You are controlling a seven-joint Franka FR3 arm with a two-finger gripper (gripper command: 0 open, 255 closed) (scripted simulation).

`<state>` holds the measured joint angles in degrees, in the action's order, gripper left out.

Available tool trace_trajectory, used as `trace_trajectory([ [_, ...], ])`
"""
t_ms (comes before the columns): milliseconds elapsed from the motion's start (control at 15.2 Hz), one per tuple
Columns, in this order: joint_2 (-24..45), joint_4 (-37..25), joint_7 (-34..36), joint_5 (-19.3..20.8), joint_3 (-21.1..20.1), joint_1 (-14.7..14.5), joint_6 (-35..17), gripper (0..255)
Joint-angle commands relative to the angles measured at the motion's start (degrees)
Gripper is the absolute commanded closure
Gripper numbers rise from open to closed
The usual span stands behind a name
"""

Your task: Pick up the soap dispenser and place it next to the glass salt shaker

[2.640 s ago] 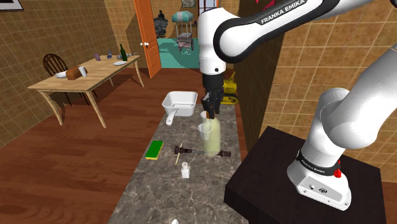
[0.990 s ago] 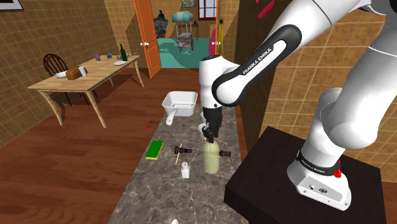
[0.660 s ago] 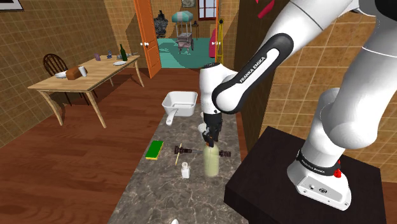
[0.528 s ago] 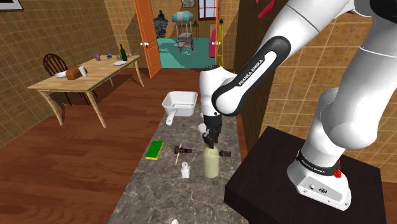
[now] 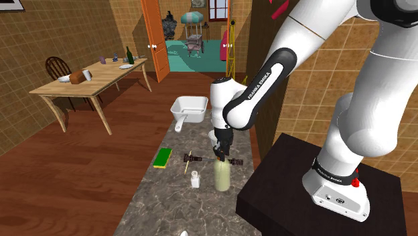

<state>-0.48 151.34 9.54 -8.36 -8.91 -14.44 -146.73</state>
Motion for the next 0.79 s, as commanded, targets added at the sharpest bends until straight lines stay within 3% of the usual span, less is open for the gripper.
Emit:
trace_trajectory([
  [0, 0.1, 0.0, 0.0, 0.0, 0.0, 0.0, -0.1, 255],
  [198, 0.1, 0.0, 0.0, 0.0, 0.0, 0.0, -0.1, 255],
  [264, 0.1, 0.0, 0.0, 0.0, 0.0, 0.0, -0.1, 0],
  [594, 0.1, 0.0, 0.0, 0.0, 0.0, 0.0, -0.1, 0],
  [726, -3.8, -0.8, -0.1, 0.0, 0.2, 0.2, 4.5, 0],
])
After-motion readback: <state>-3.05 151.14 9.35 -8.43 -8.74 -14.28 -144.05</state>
